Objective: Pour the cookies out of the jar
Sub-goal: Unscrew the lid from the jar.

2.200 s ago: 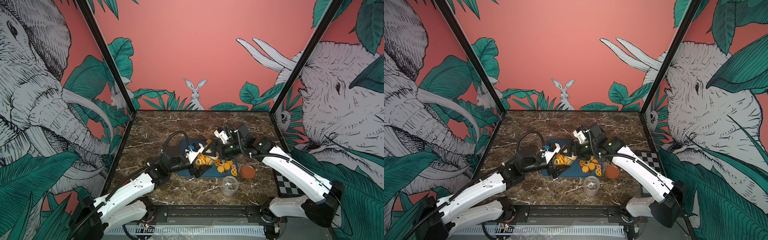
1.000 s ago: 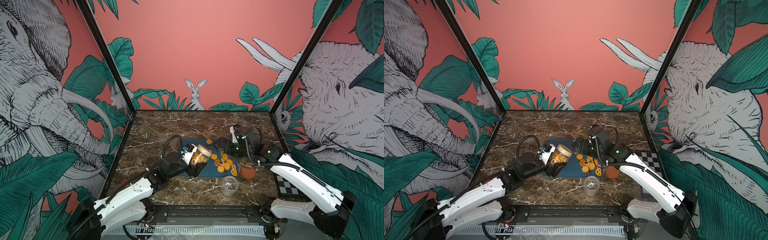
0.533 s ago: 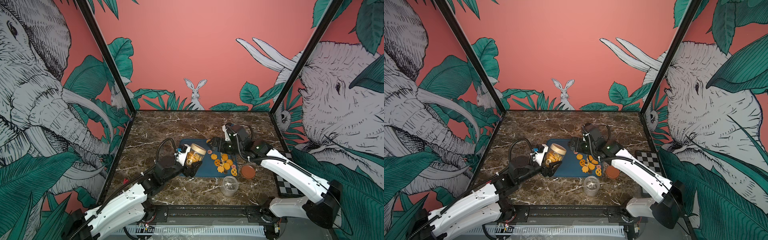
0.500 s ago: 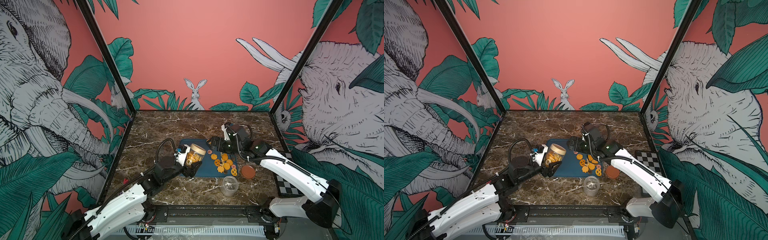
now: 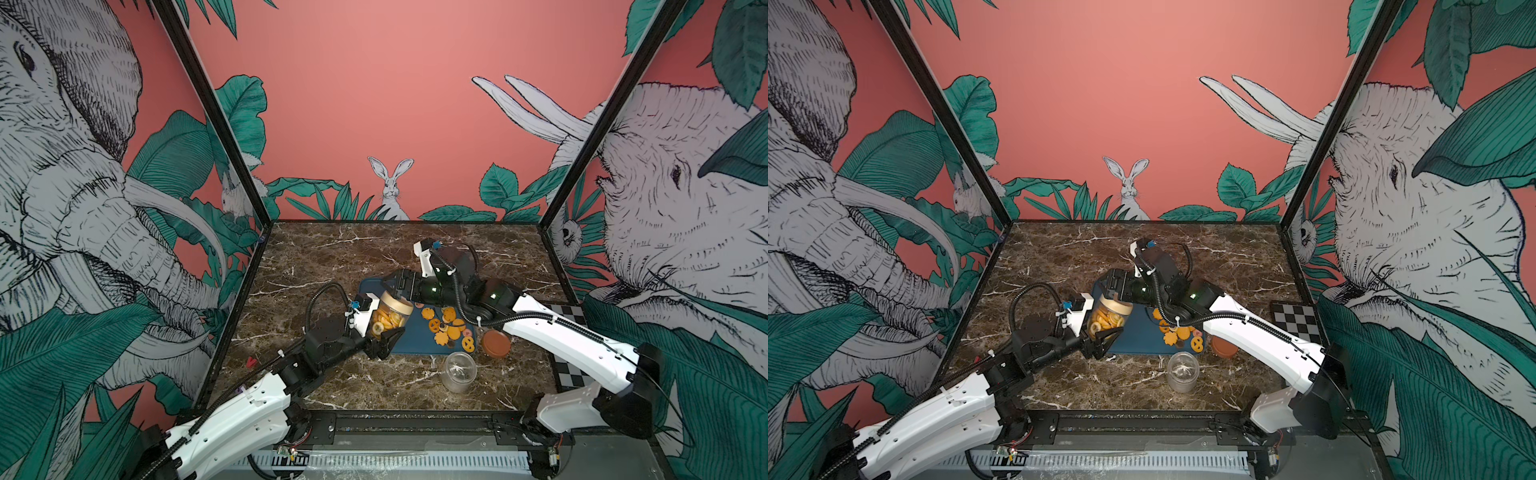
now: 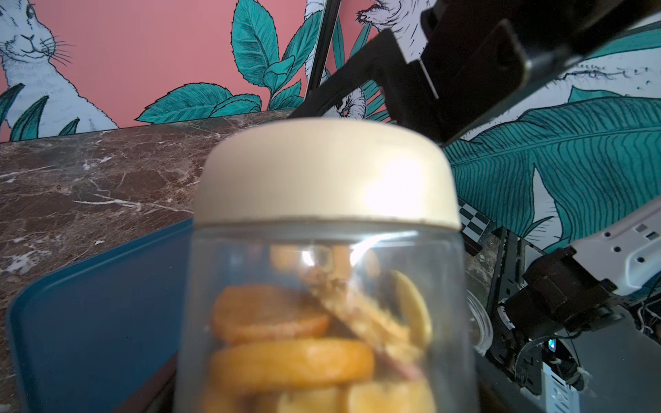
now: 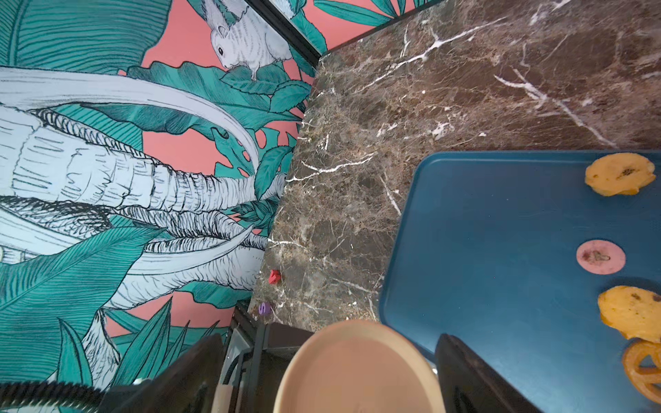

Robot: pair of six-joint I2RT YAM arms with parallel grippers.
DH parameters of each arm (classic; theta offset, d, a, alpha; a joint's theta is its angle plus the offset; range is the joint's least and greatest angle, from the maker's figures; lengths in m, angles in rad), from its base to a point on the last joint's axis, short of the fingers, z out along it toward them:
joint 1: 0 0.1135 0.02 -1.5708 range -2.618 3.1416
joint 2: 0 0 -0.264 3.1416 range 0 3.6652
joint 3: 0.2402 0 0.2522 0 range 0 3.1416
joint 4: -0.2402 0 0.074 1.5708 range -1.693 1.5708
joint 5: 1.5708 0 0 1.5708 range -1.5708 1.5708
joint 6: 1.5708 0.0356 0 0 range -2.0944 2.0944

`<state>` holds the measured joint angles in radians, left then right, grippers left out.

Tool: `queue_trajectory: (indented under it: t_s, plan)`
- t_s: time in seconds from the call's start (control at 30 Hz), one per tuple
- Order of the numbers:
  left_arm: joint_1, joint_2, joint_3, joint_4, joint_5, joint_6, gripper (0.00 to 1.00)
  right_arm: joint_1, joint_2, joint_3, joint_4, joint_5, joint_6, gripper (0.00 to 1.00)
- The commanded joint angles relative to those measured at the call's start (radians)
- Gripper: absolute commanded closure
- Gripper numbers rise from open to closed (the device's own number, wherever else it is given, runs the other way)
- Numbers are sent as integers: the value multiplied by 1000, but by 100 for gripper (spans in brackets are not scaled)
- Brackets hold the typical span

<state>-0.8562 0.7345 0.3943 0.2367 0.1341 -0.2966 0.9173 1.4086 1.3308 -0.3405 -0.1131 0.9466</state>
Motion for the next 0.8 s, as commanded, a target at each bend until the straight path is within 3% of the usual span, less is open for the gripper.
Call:
queue_trajectory:
  t_s: [0.0,0.47,0.77]
  plan:
    - [-1,-26,44,136,4,16,100,10,21,18,4,32,34,7]
    - [-1,-29,66,120,-35,66,100,32,26,3,-35,35,129,3]
    - [-1,-24,69,125,-36,68,100,37,32,-12,-31,40,149,7]
